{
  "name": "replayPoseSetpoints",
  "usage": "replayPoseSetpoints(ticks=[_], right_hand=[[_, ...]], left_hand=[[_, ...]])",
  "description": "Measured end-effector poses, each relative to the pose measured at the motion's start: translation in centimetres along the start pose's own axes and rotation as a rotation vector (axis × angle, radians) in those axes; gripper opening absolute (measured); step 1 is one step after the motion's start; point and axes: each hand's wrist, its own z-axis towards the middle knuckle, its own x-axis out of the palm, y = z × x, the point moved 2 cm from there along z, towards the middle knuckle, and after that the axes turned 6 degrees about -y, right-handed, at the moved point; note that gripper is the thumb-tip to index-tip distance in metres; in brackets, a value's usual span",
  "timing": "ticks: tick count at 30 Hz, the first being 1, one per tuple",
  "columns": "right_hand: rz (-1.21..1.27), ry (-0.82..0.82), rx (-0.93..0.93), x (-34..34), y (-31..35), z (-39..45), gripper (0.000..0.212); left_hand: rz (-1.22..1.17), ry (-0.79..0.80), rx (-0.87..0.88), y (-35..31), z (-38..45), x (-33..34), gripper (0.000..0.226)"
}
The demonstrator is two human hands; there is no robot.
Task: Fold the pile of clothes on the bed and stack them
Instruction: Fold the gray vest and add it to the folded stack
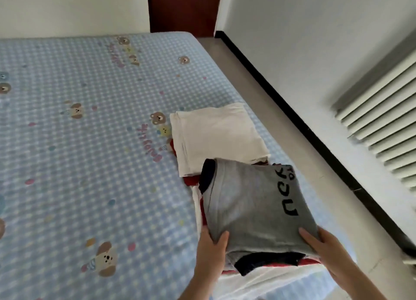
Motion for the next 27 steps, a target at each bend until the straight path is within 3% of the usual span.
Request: replayPoseSetpoints(ticks=[3, 4, 5, 7, 8, 10, 14, 19, 22, 25, 27], right_hand=[[-0.452, -0.140, 0.003, 0.5, -4.7, 1.9, 0.028], [-0.561, -0.225, -0.023, 0.4, -5.2, 2.1, 0.034], [-0.633, -0.328, -0.077, 0.4, -5.3, 2.1, 0.043], [-0.804, -0.485, -0.403, 1.5, -3.9, 1.3, 0.055], [-0.916, -0.457, -0.586, 2.9, -2.8, 0.9, 0.057], [-1.113, -0.288, -0.797, 5.7, -1.5, 1.6, 0.061], [-1.290, -0.159, -0.849, 7.2, -1.5, 7.6, 0.066], [-1.207, 0.010, -0.730, 7.7, -5.6, 13.4, 0.071], [-1.113, 0.047, -0.742, 8.3, -6.0, 14.2, 0.073], [-1.001, 0.050, -0.813, 6.9, -2.7, 13.6, 0.088], [-0.978, 0.183, -0.804, 4.8, -0.5, 12.4, 0.092]], left_hand=[[0.258, 0.106, -0.107, 4.5, -0.1, -0.1, 0.040], [0.401, 0.035, -0.023, 5.2, 0.0, -0.4, 0.038], [0.530, -0.131, 0.164, 5.6, 0.1, -0.8, 0.036], [0.577, -0.374, 0.625, 3.9, -0.5, -0.7, 0.034], [0.627, -0.364, 0.803, 2.6, -0.7, 0.1, 0.039], [0.880, -0.233, 0.952, 0.7, 0.8, 2.6, 0.056], [1.219, -0.217, 0.799, 2.2, 6.8, 4.3, 0.074], [1.381, -0.146, 0.650, 7.6, 12.1, 4.9, 0.082], [1.399, -0.253, 0.634, 7.0, 12.3, 5.2, 0.082], [1.358, -0.513, 0.736, 3.9, 9.3, 7.3, 0.079], [1.270, -0.647, 0.806, 2.2, 6.9, 10.5, 0.070]])
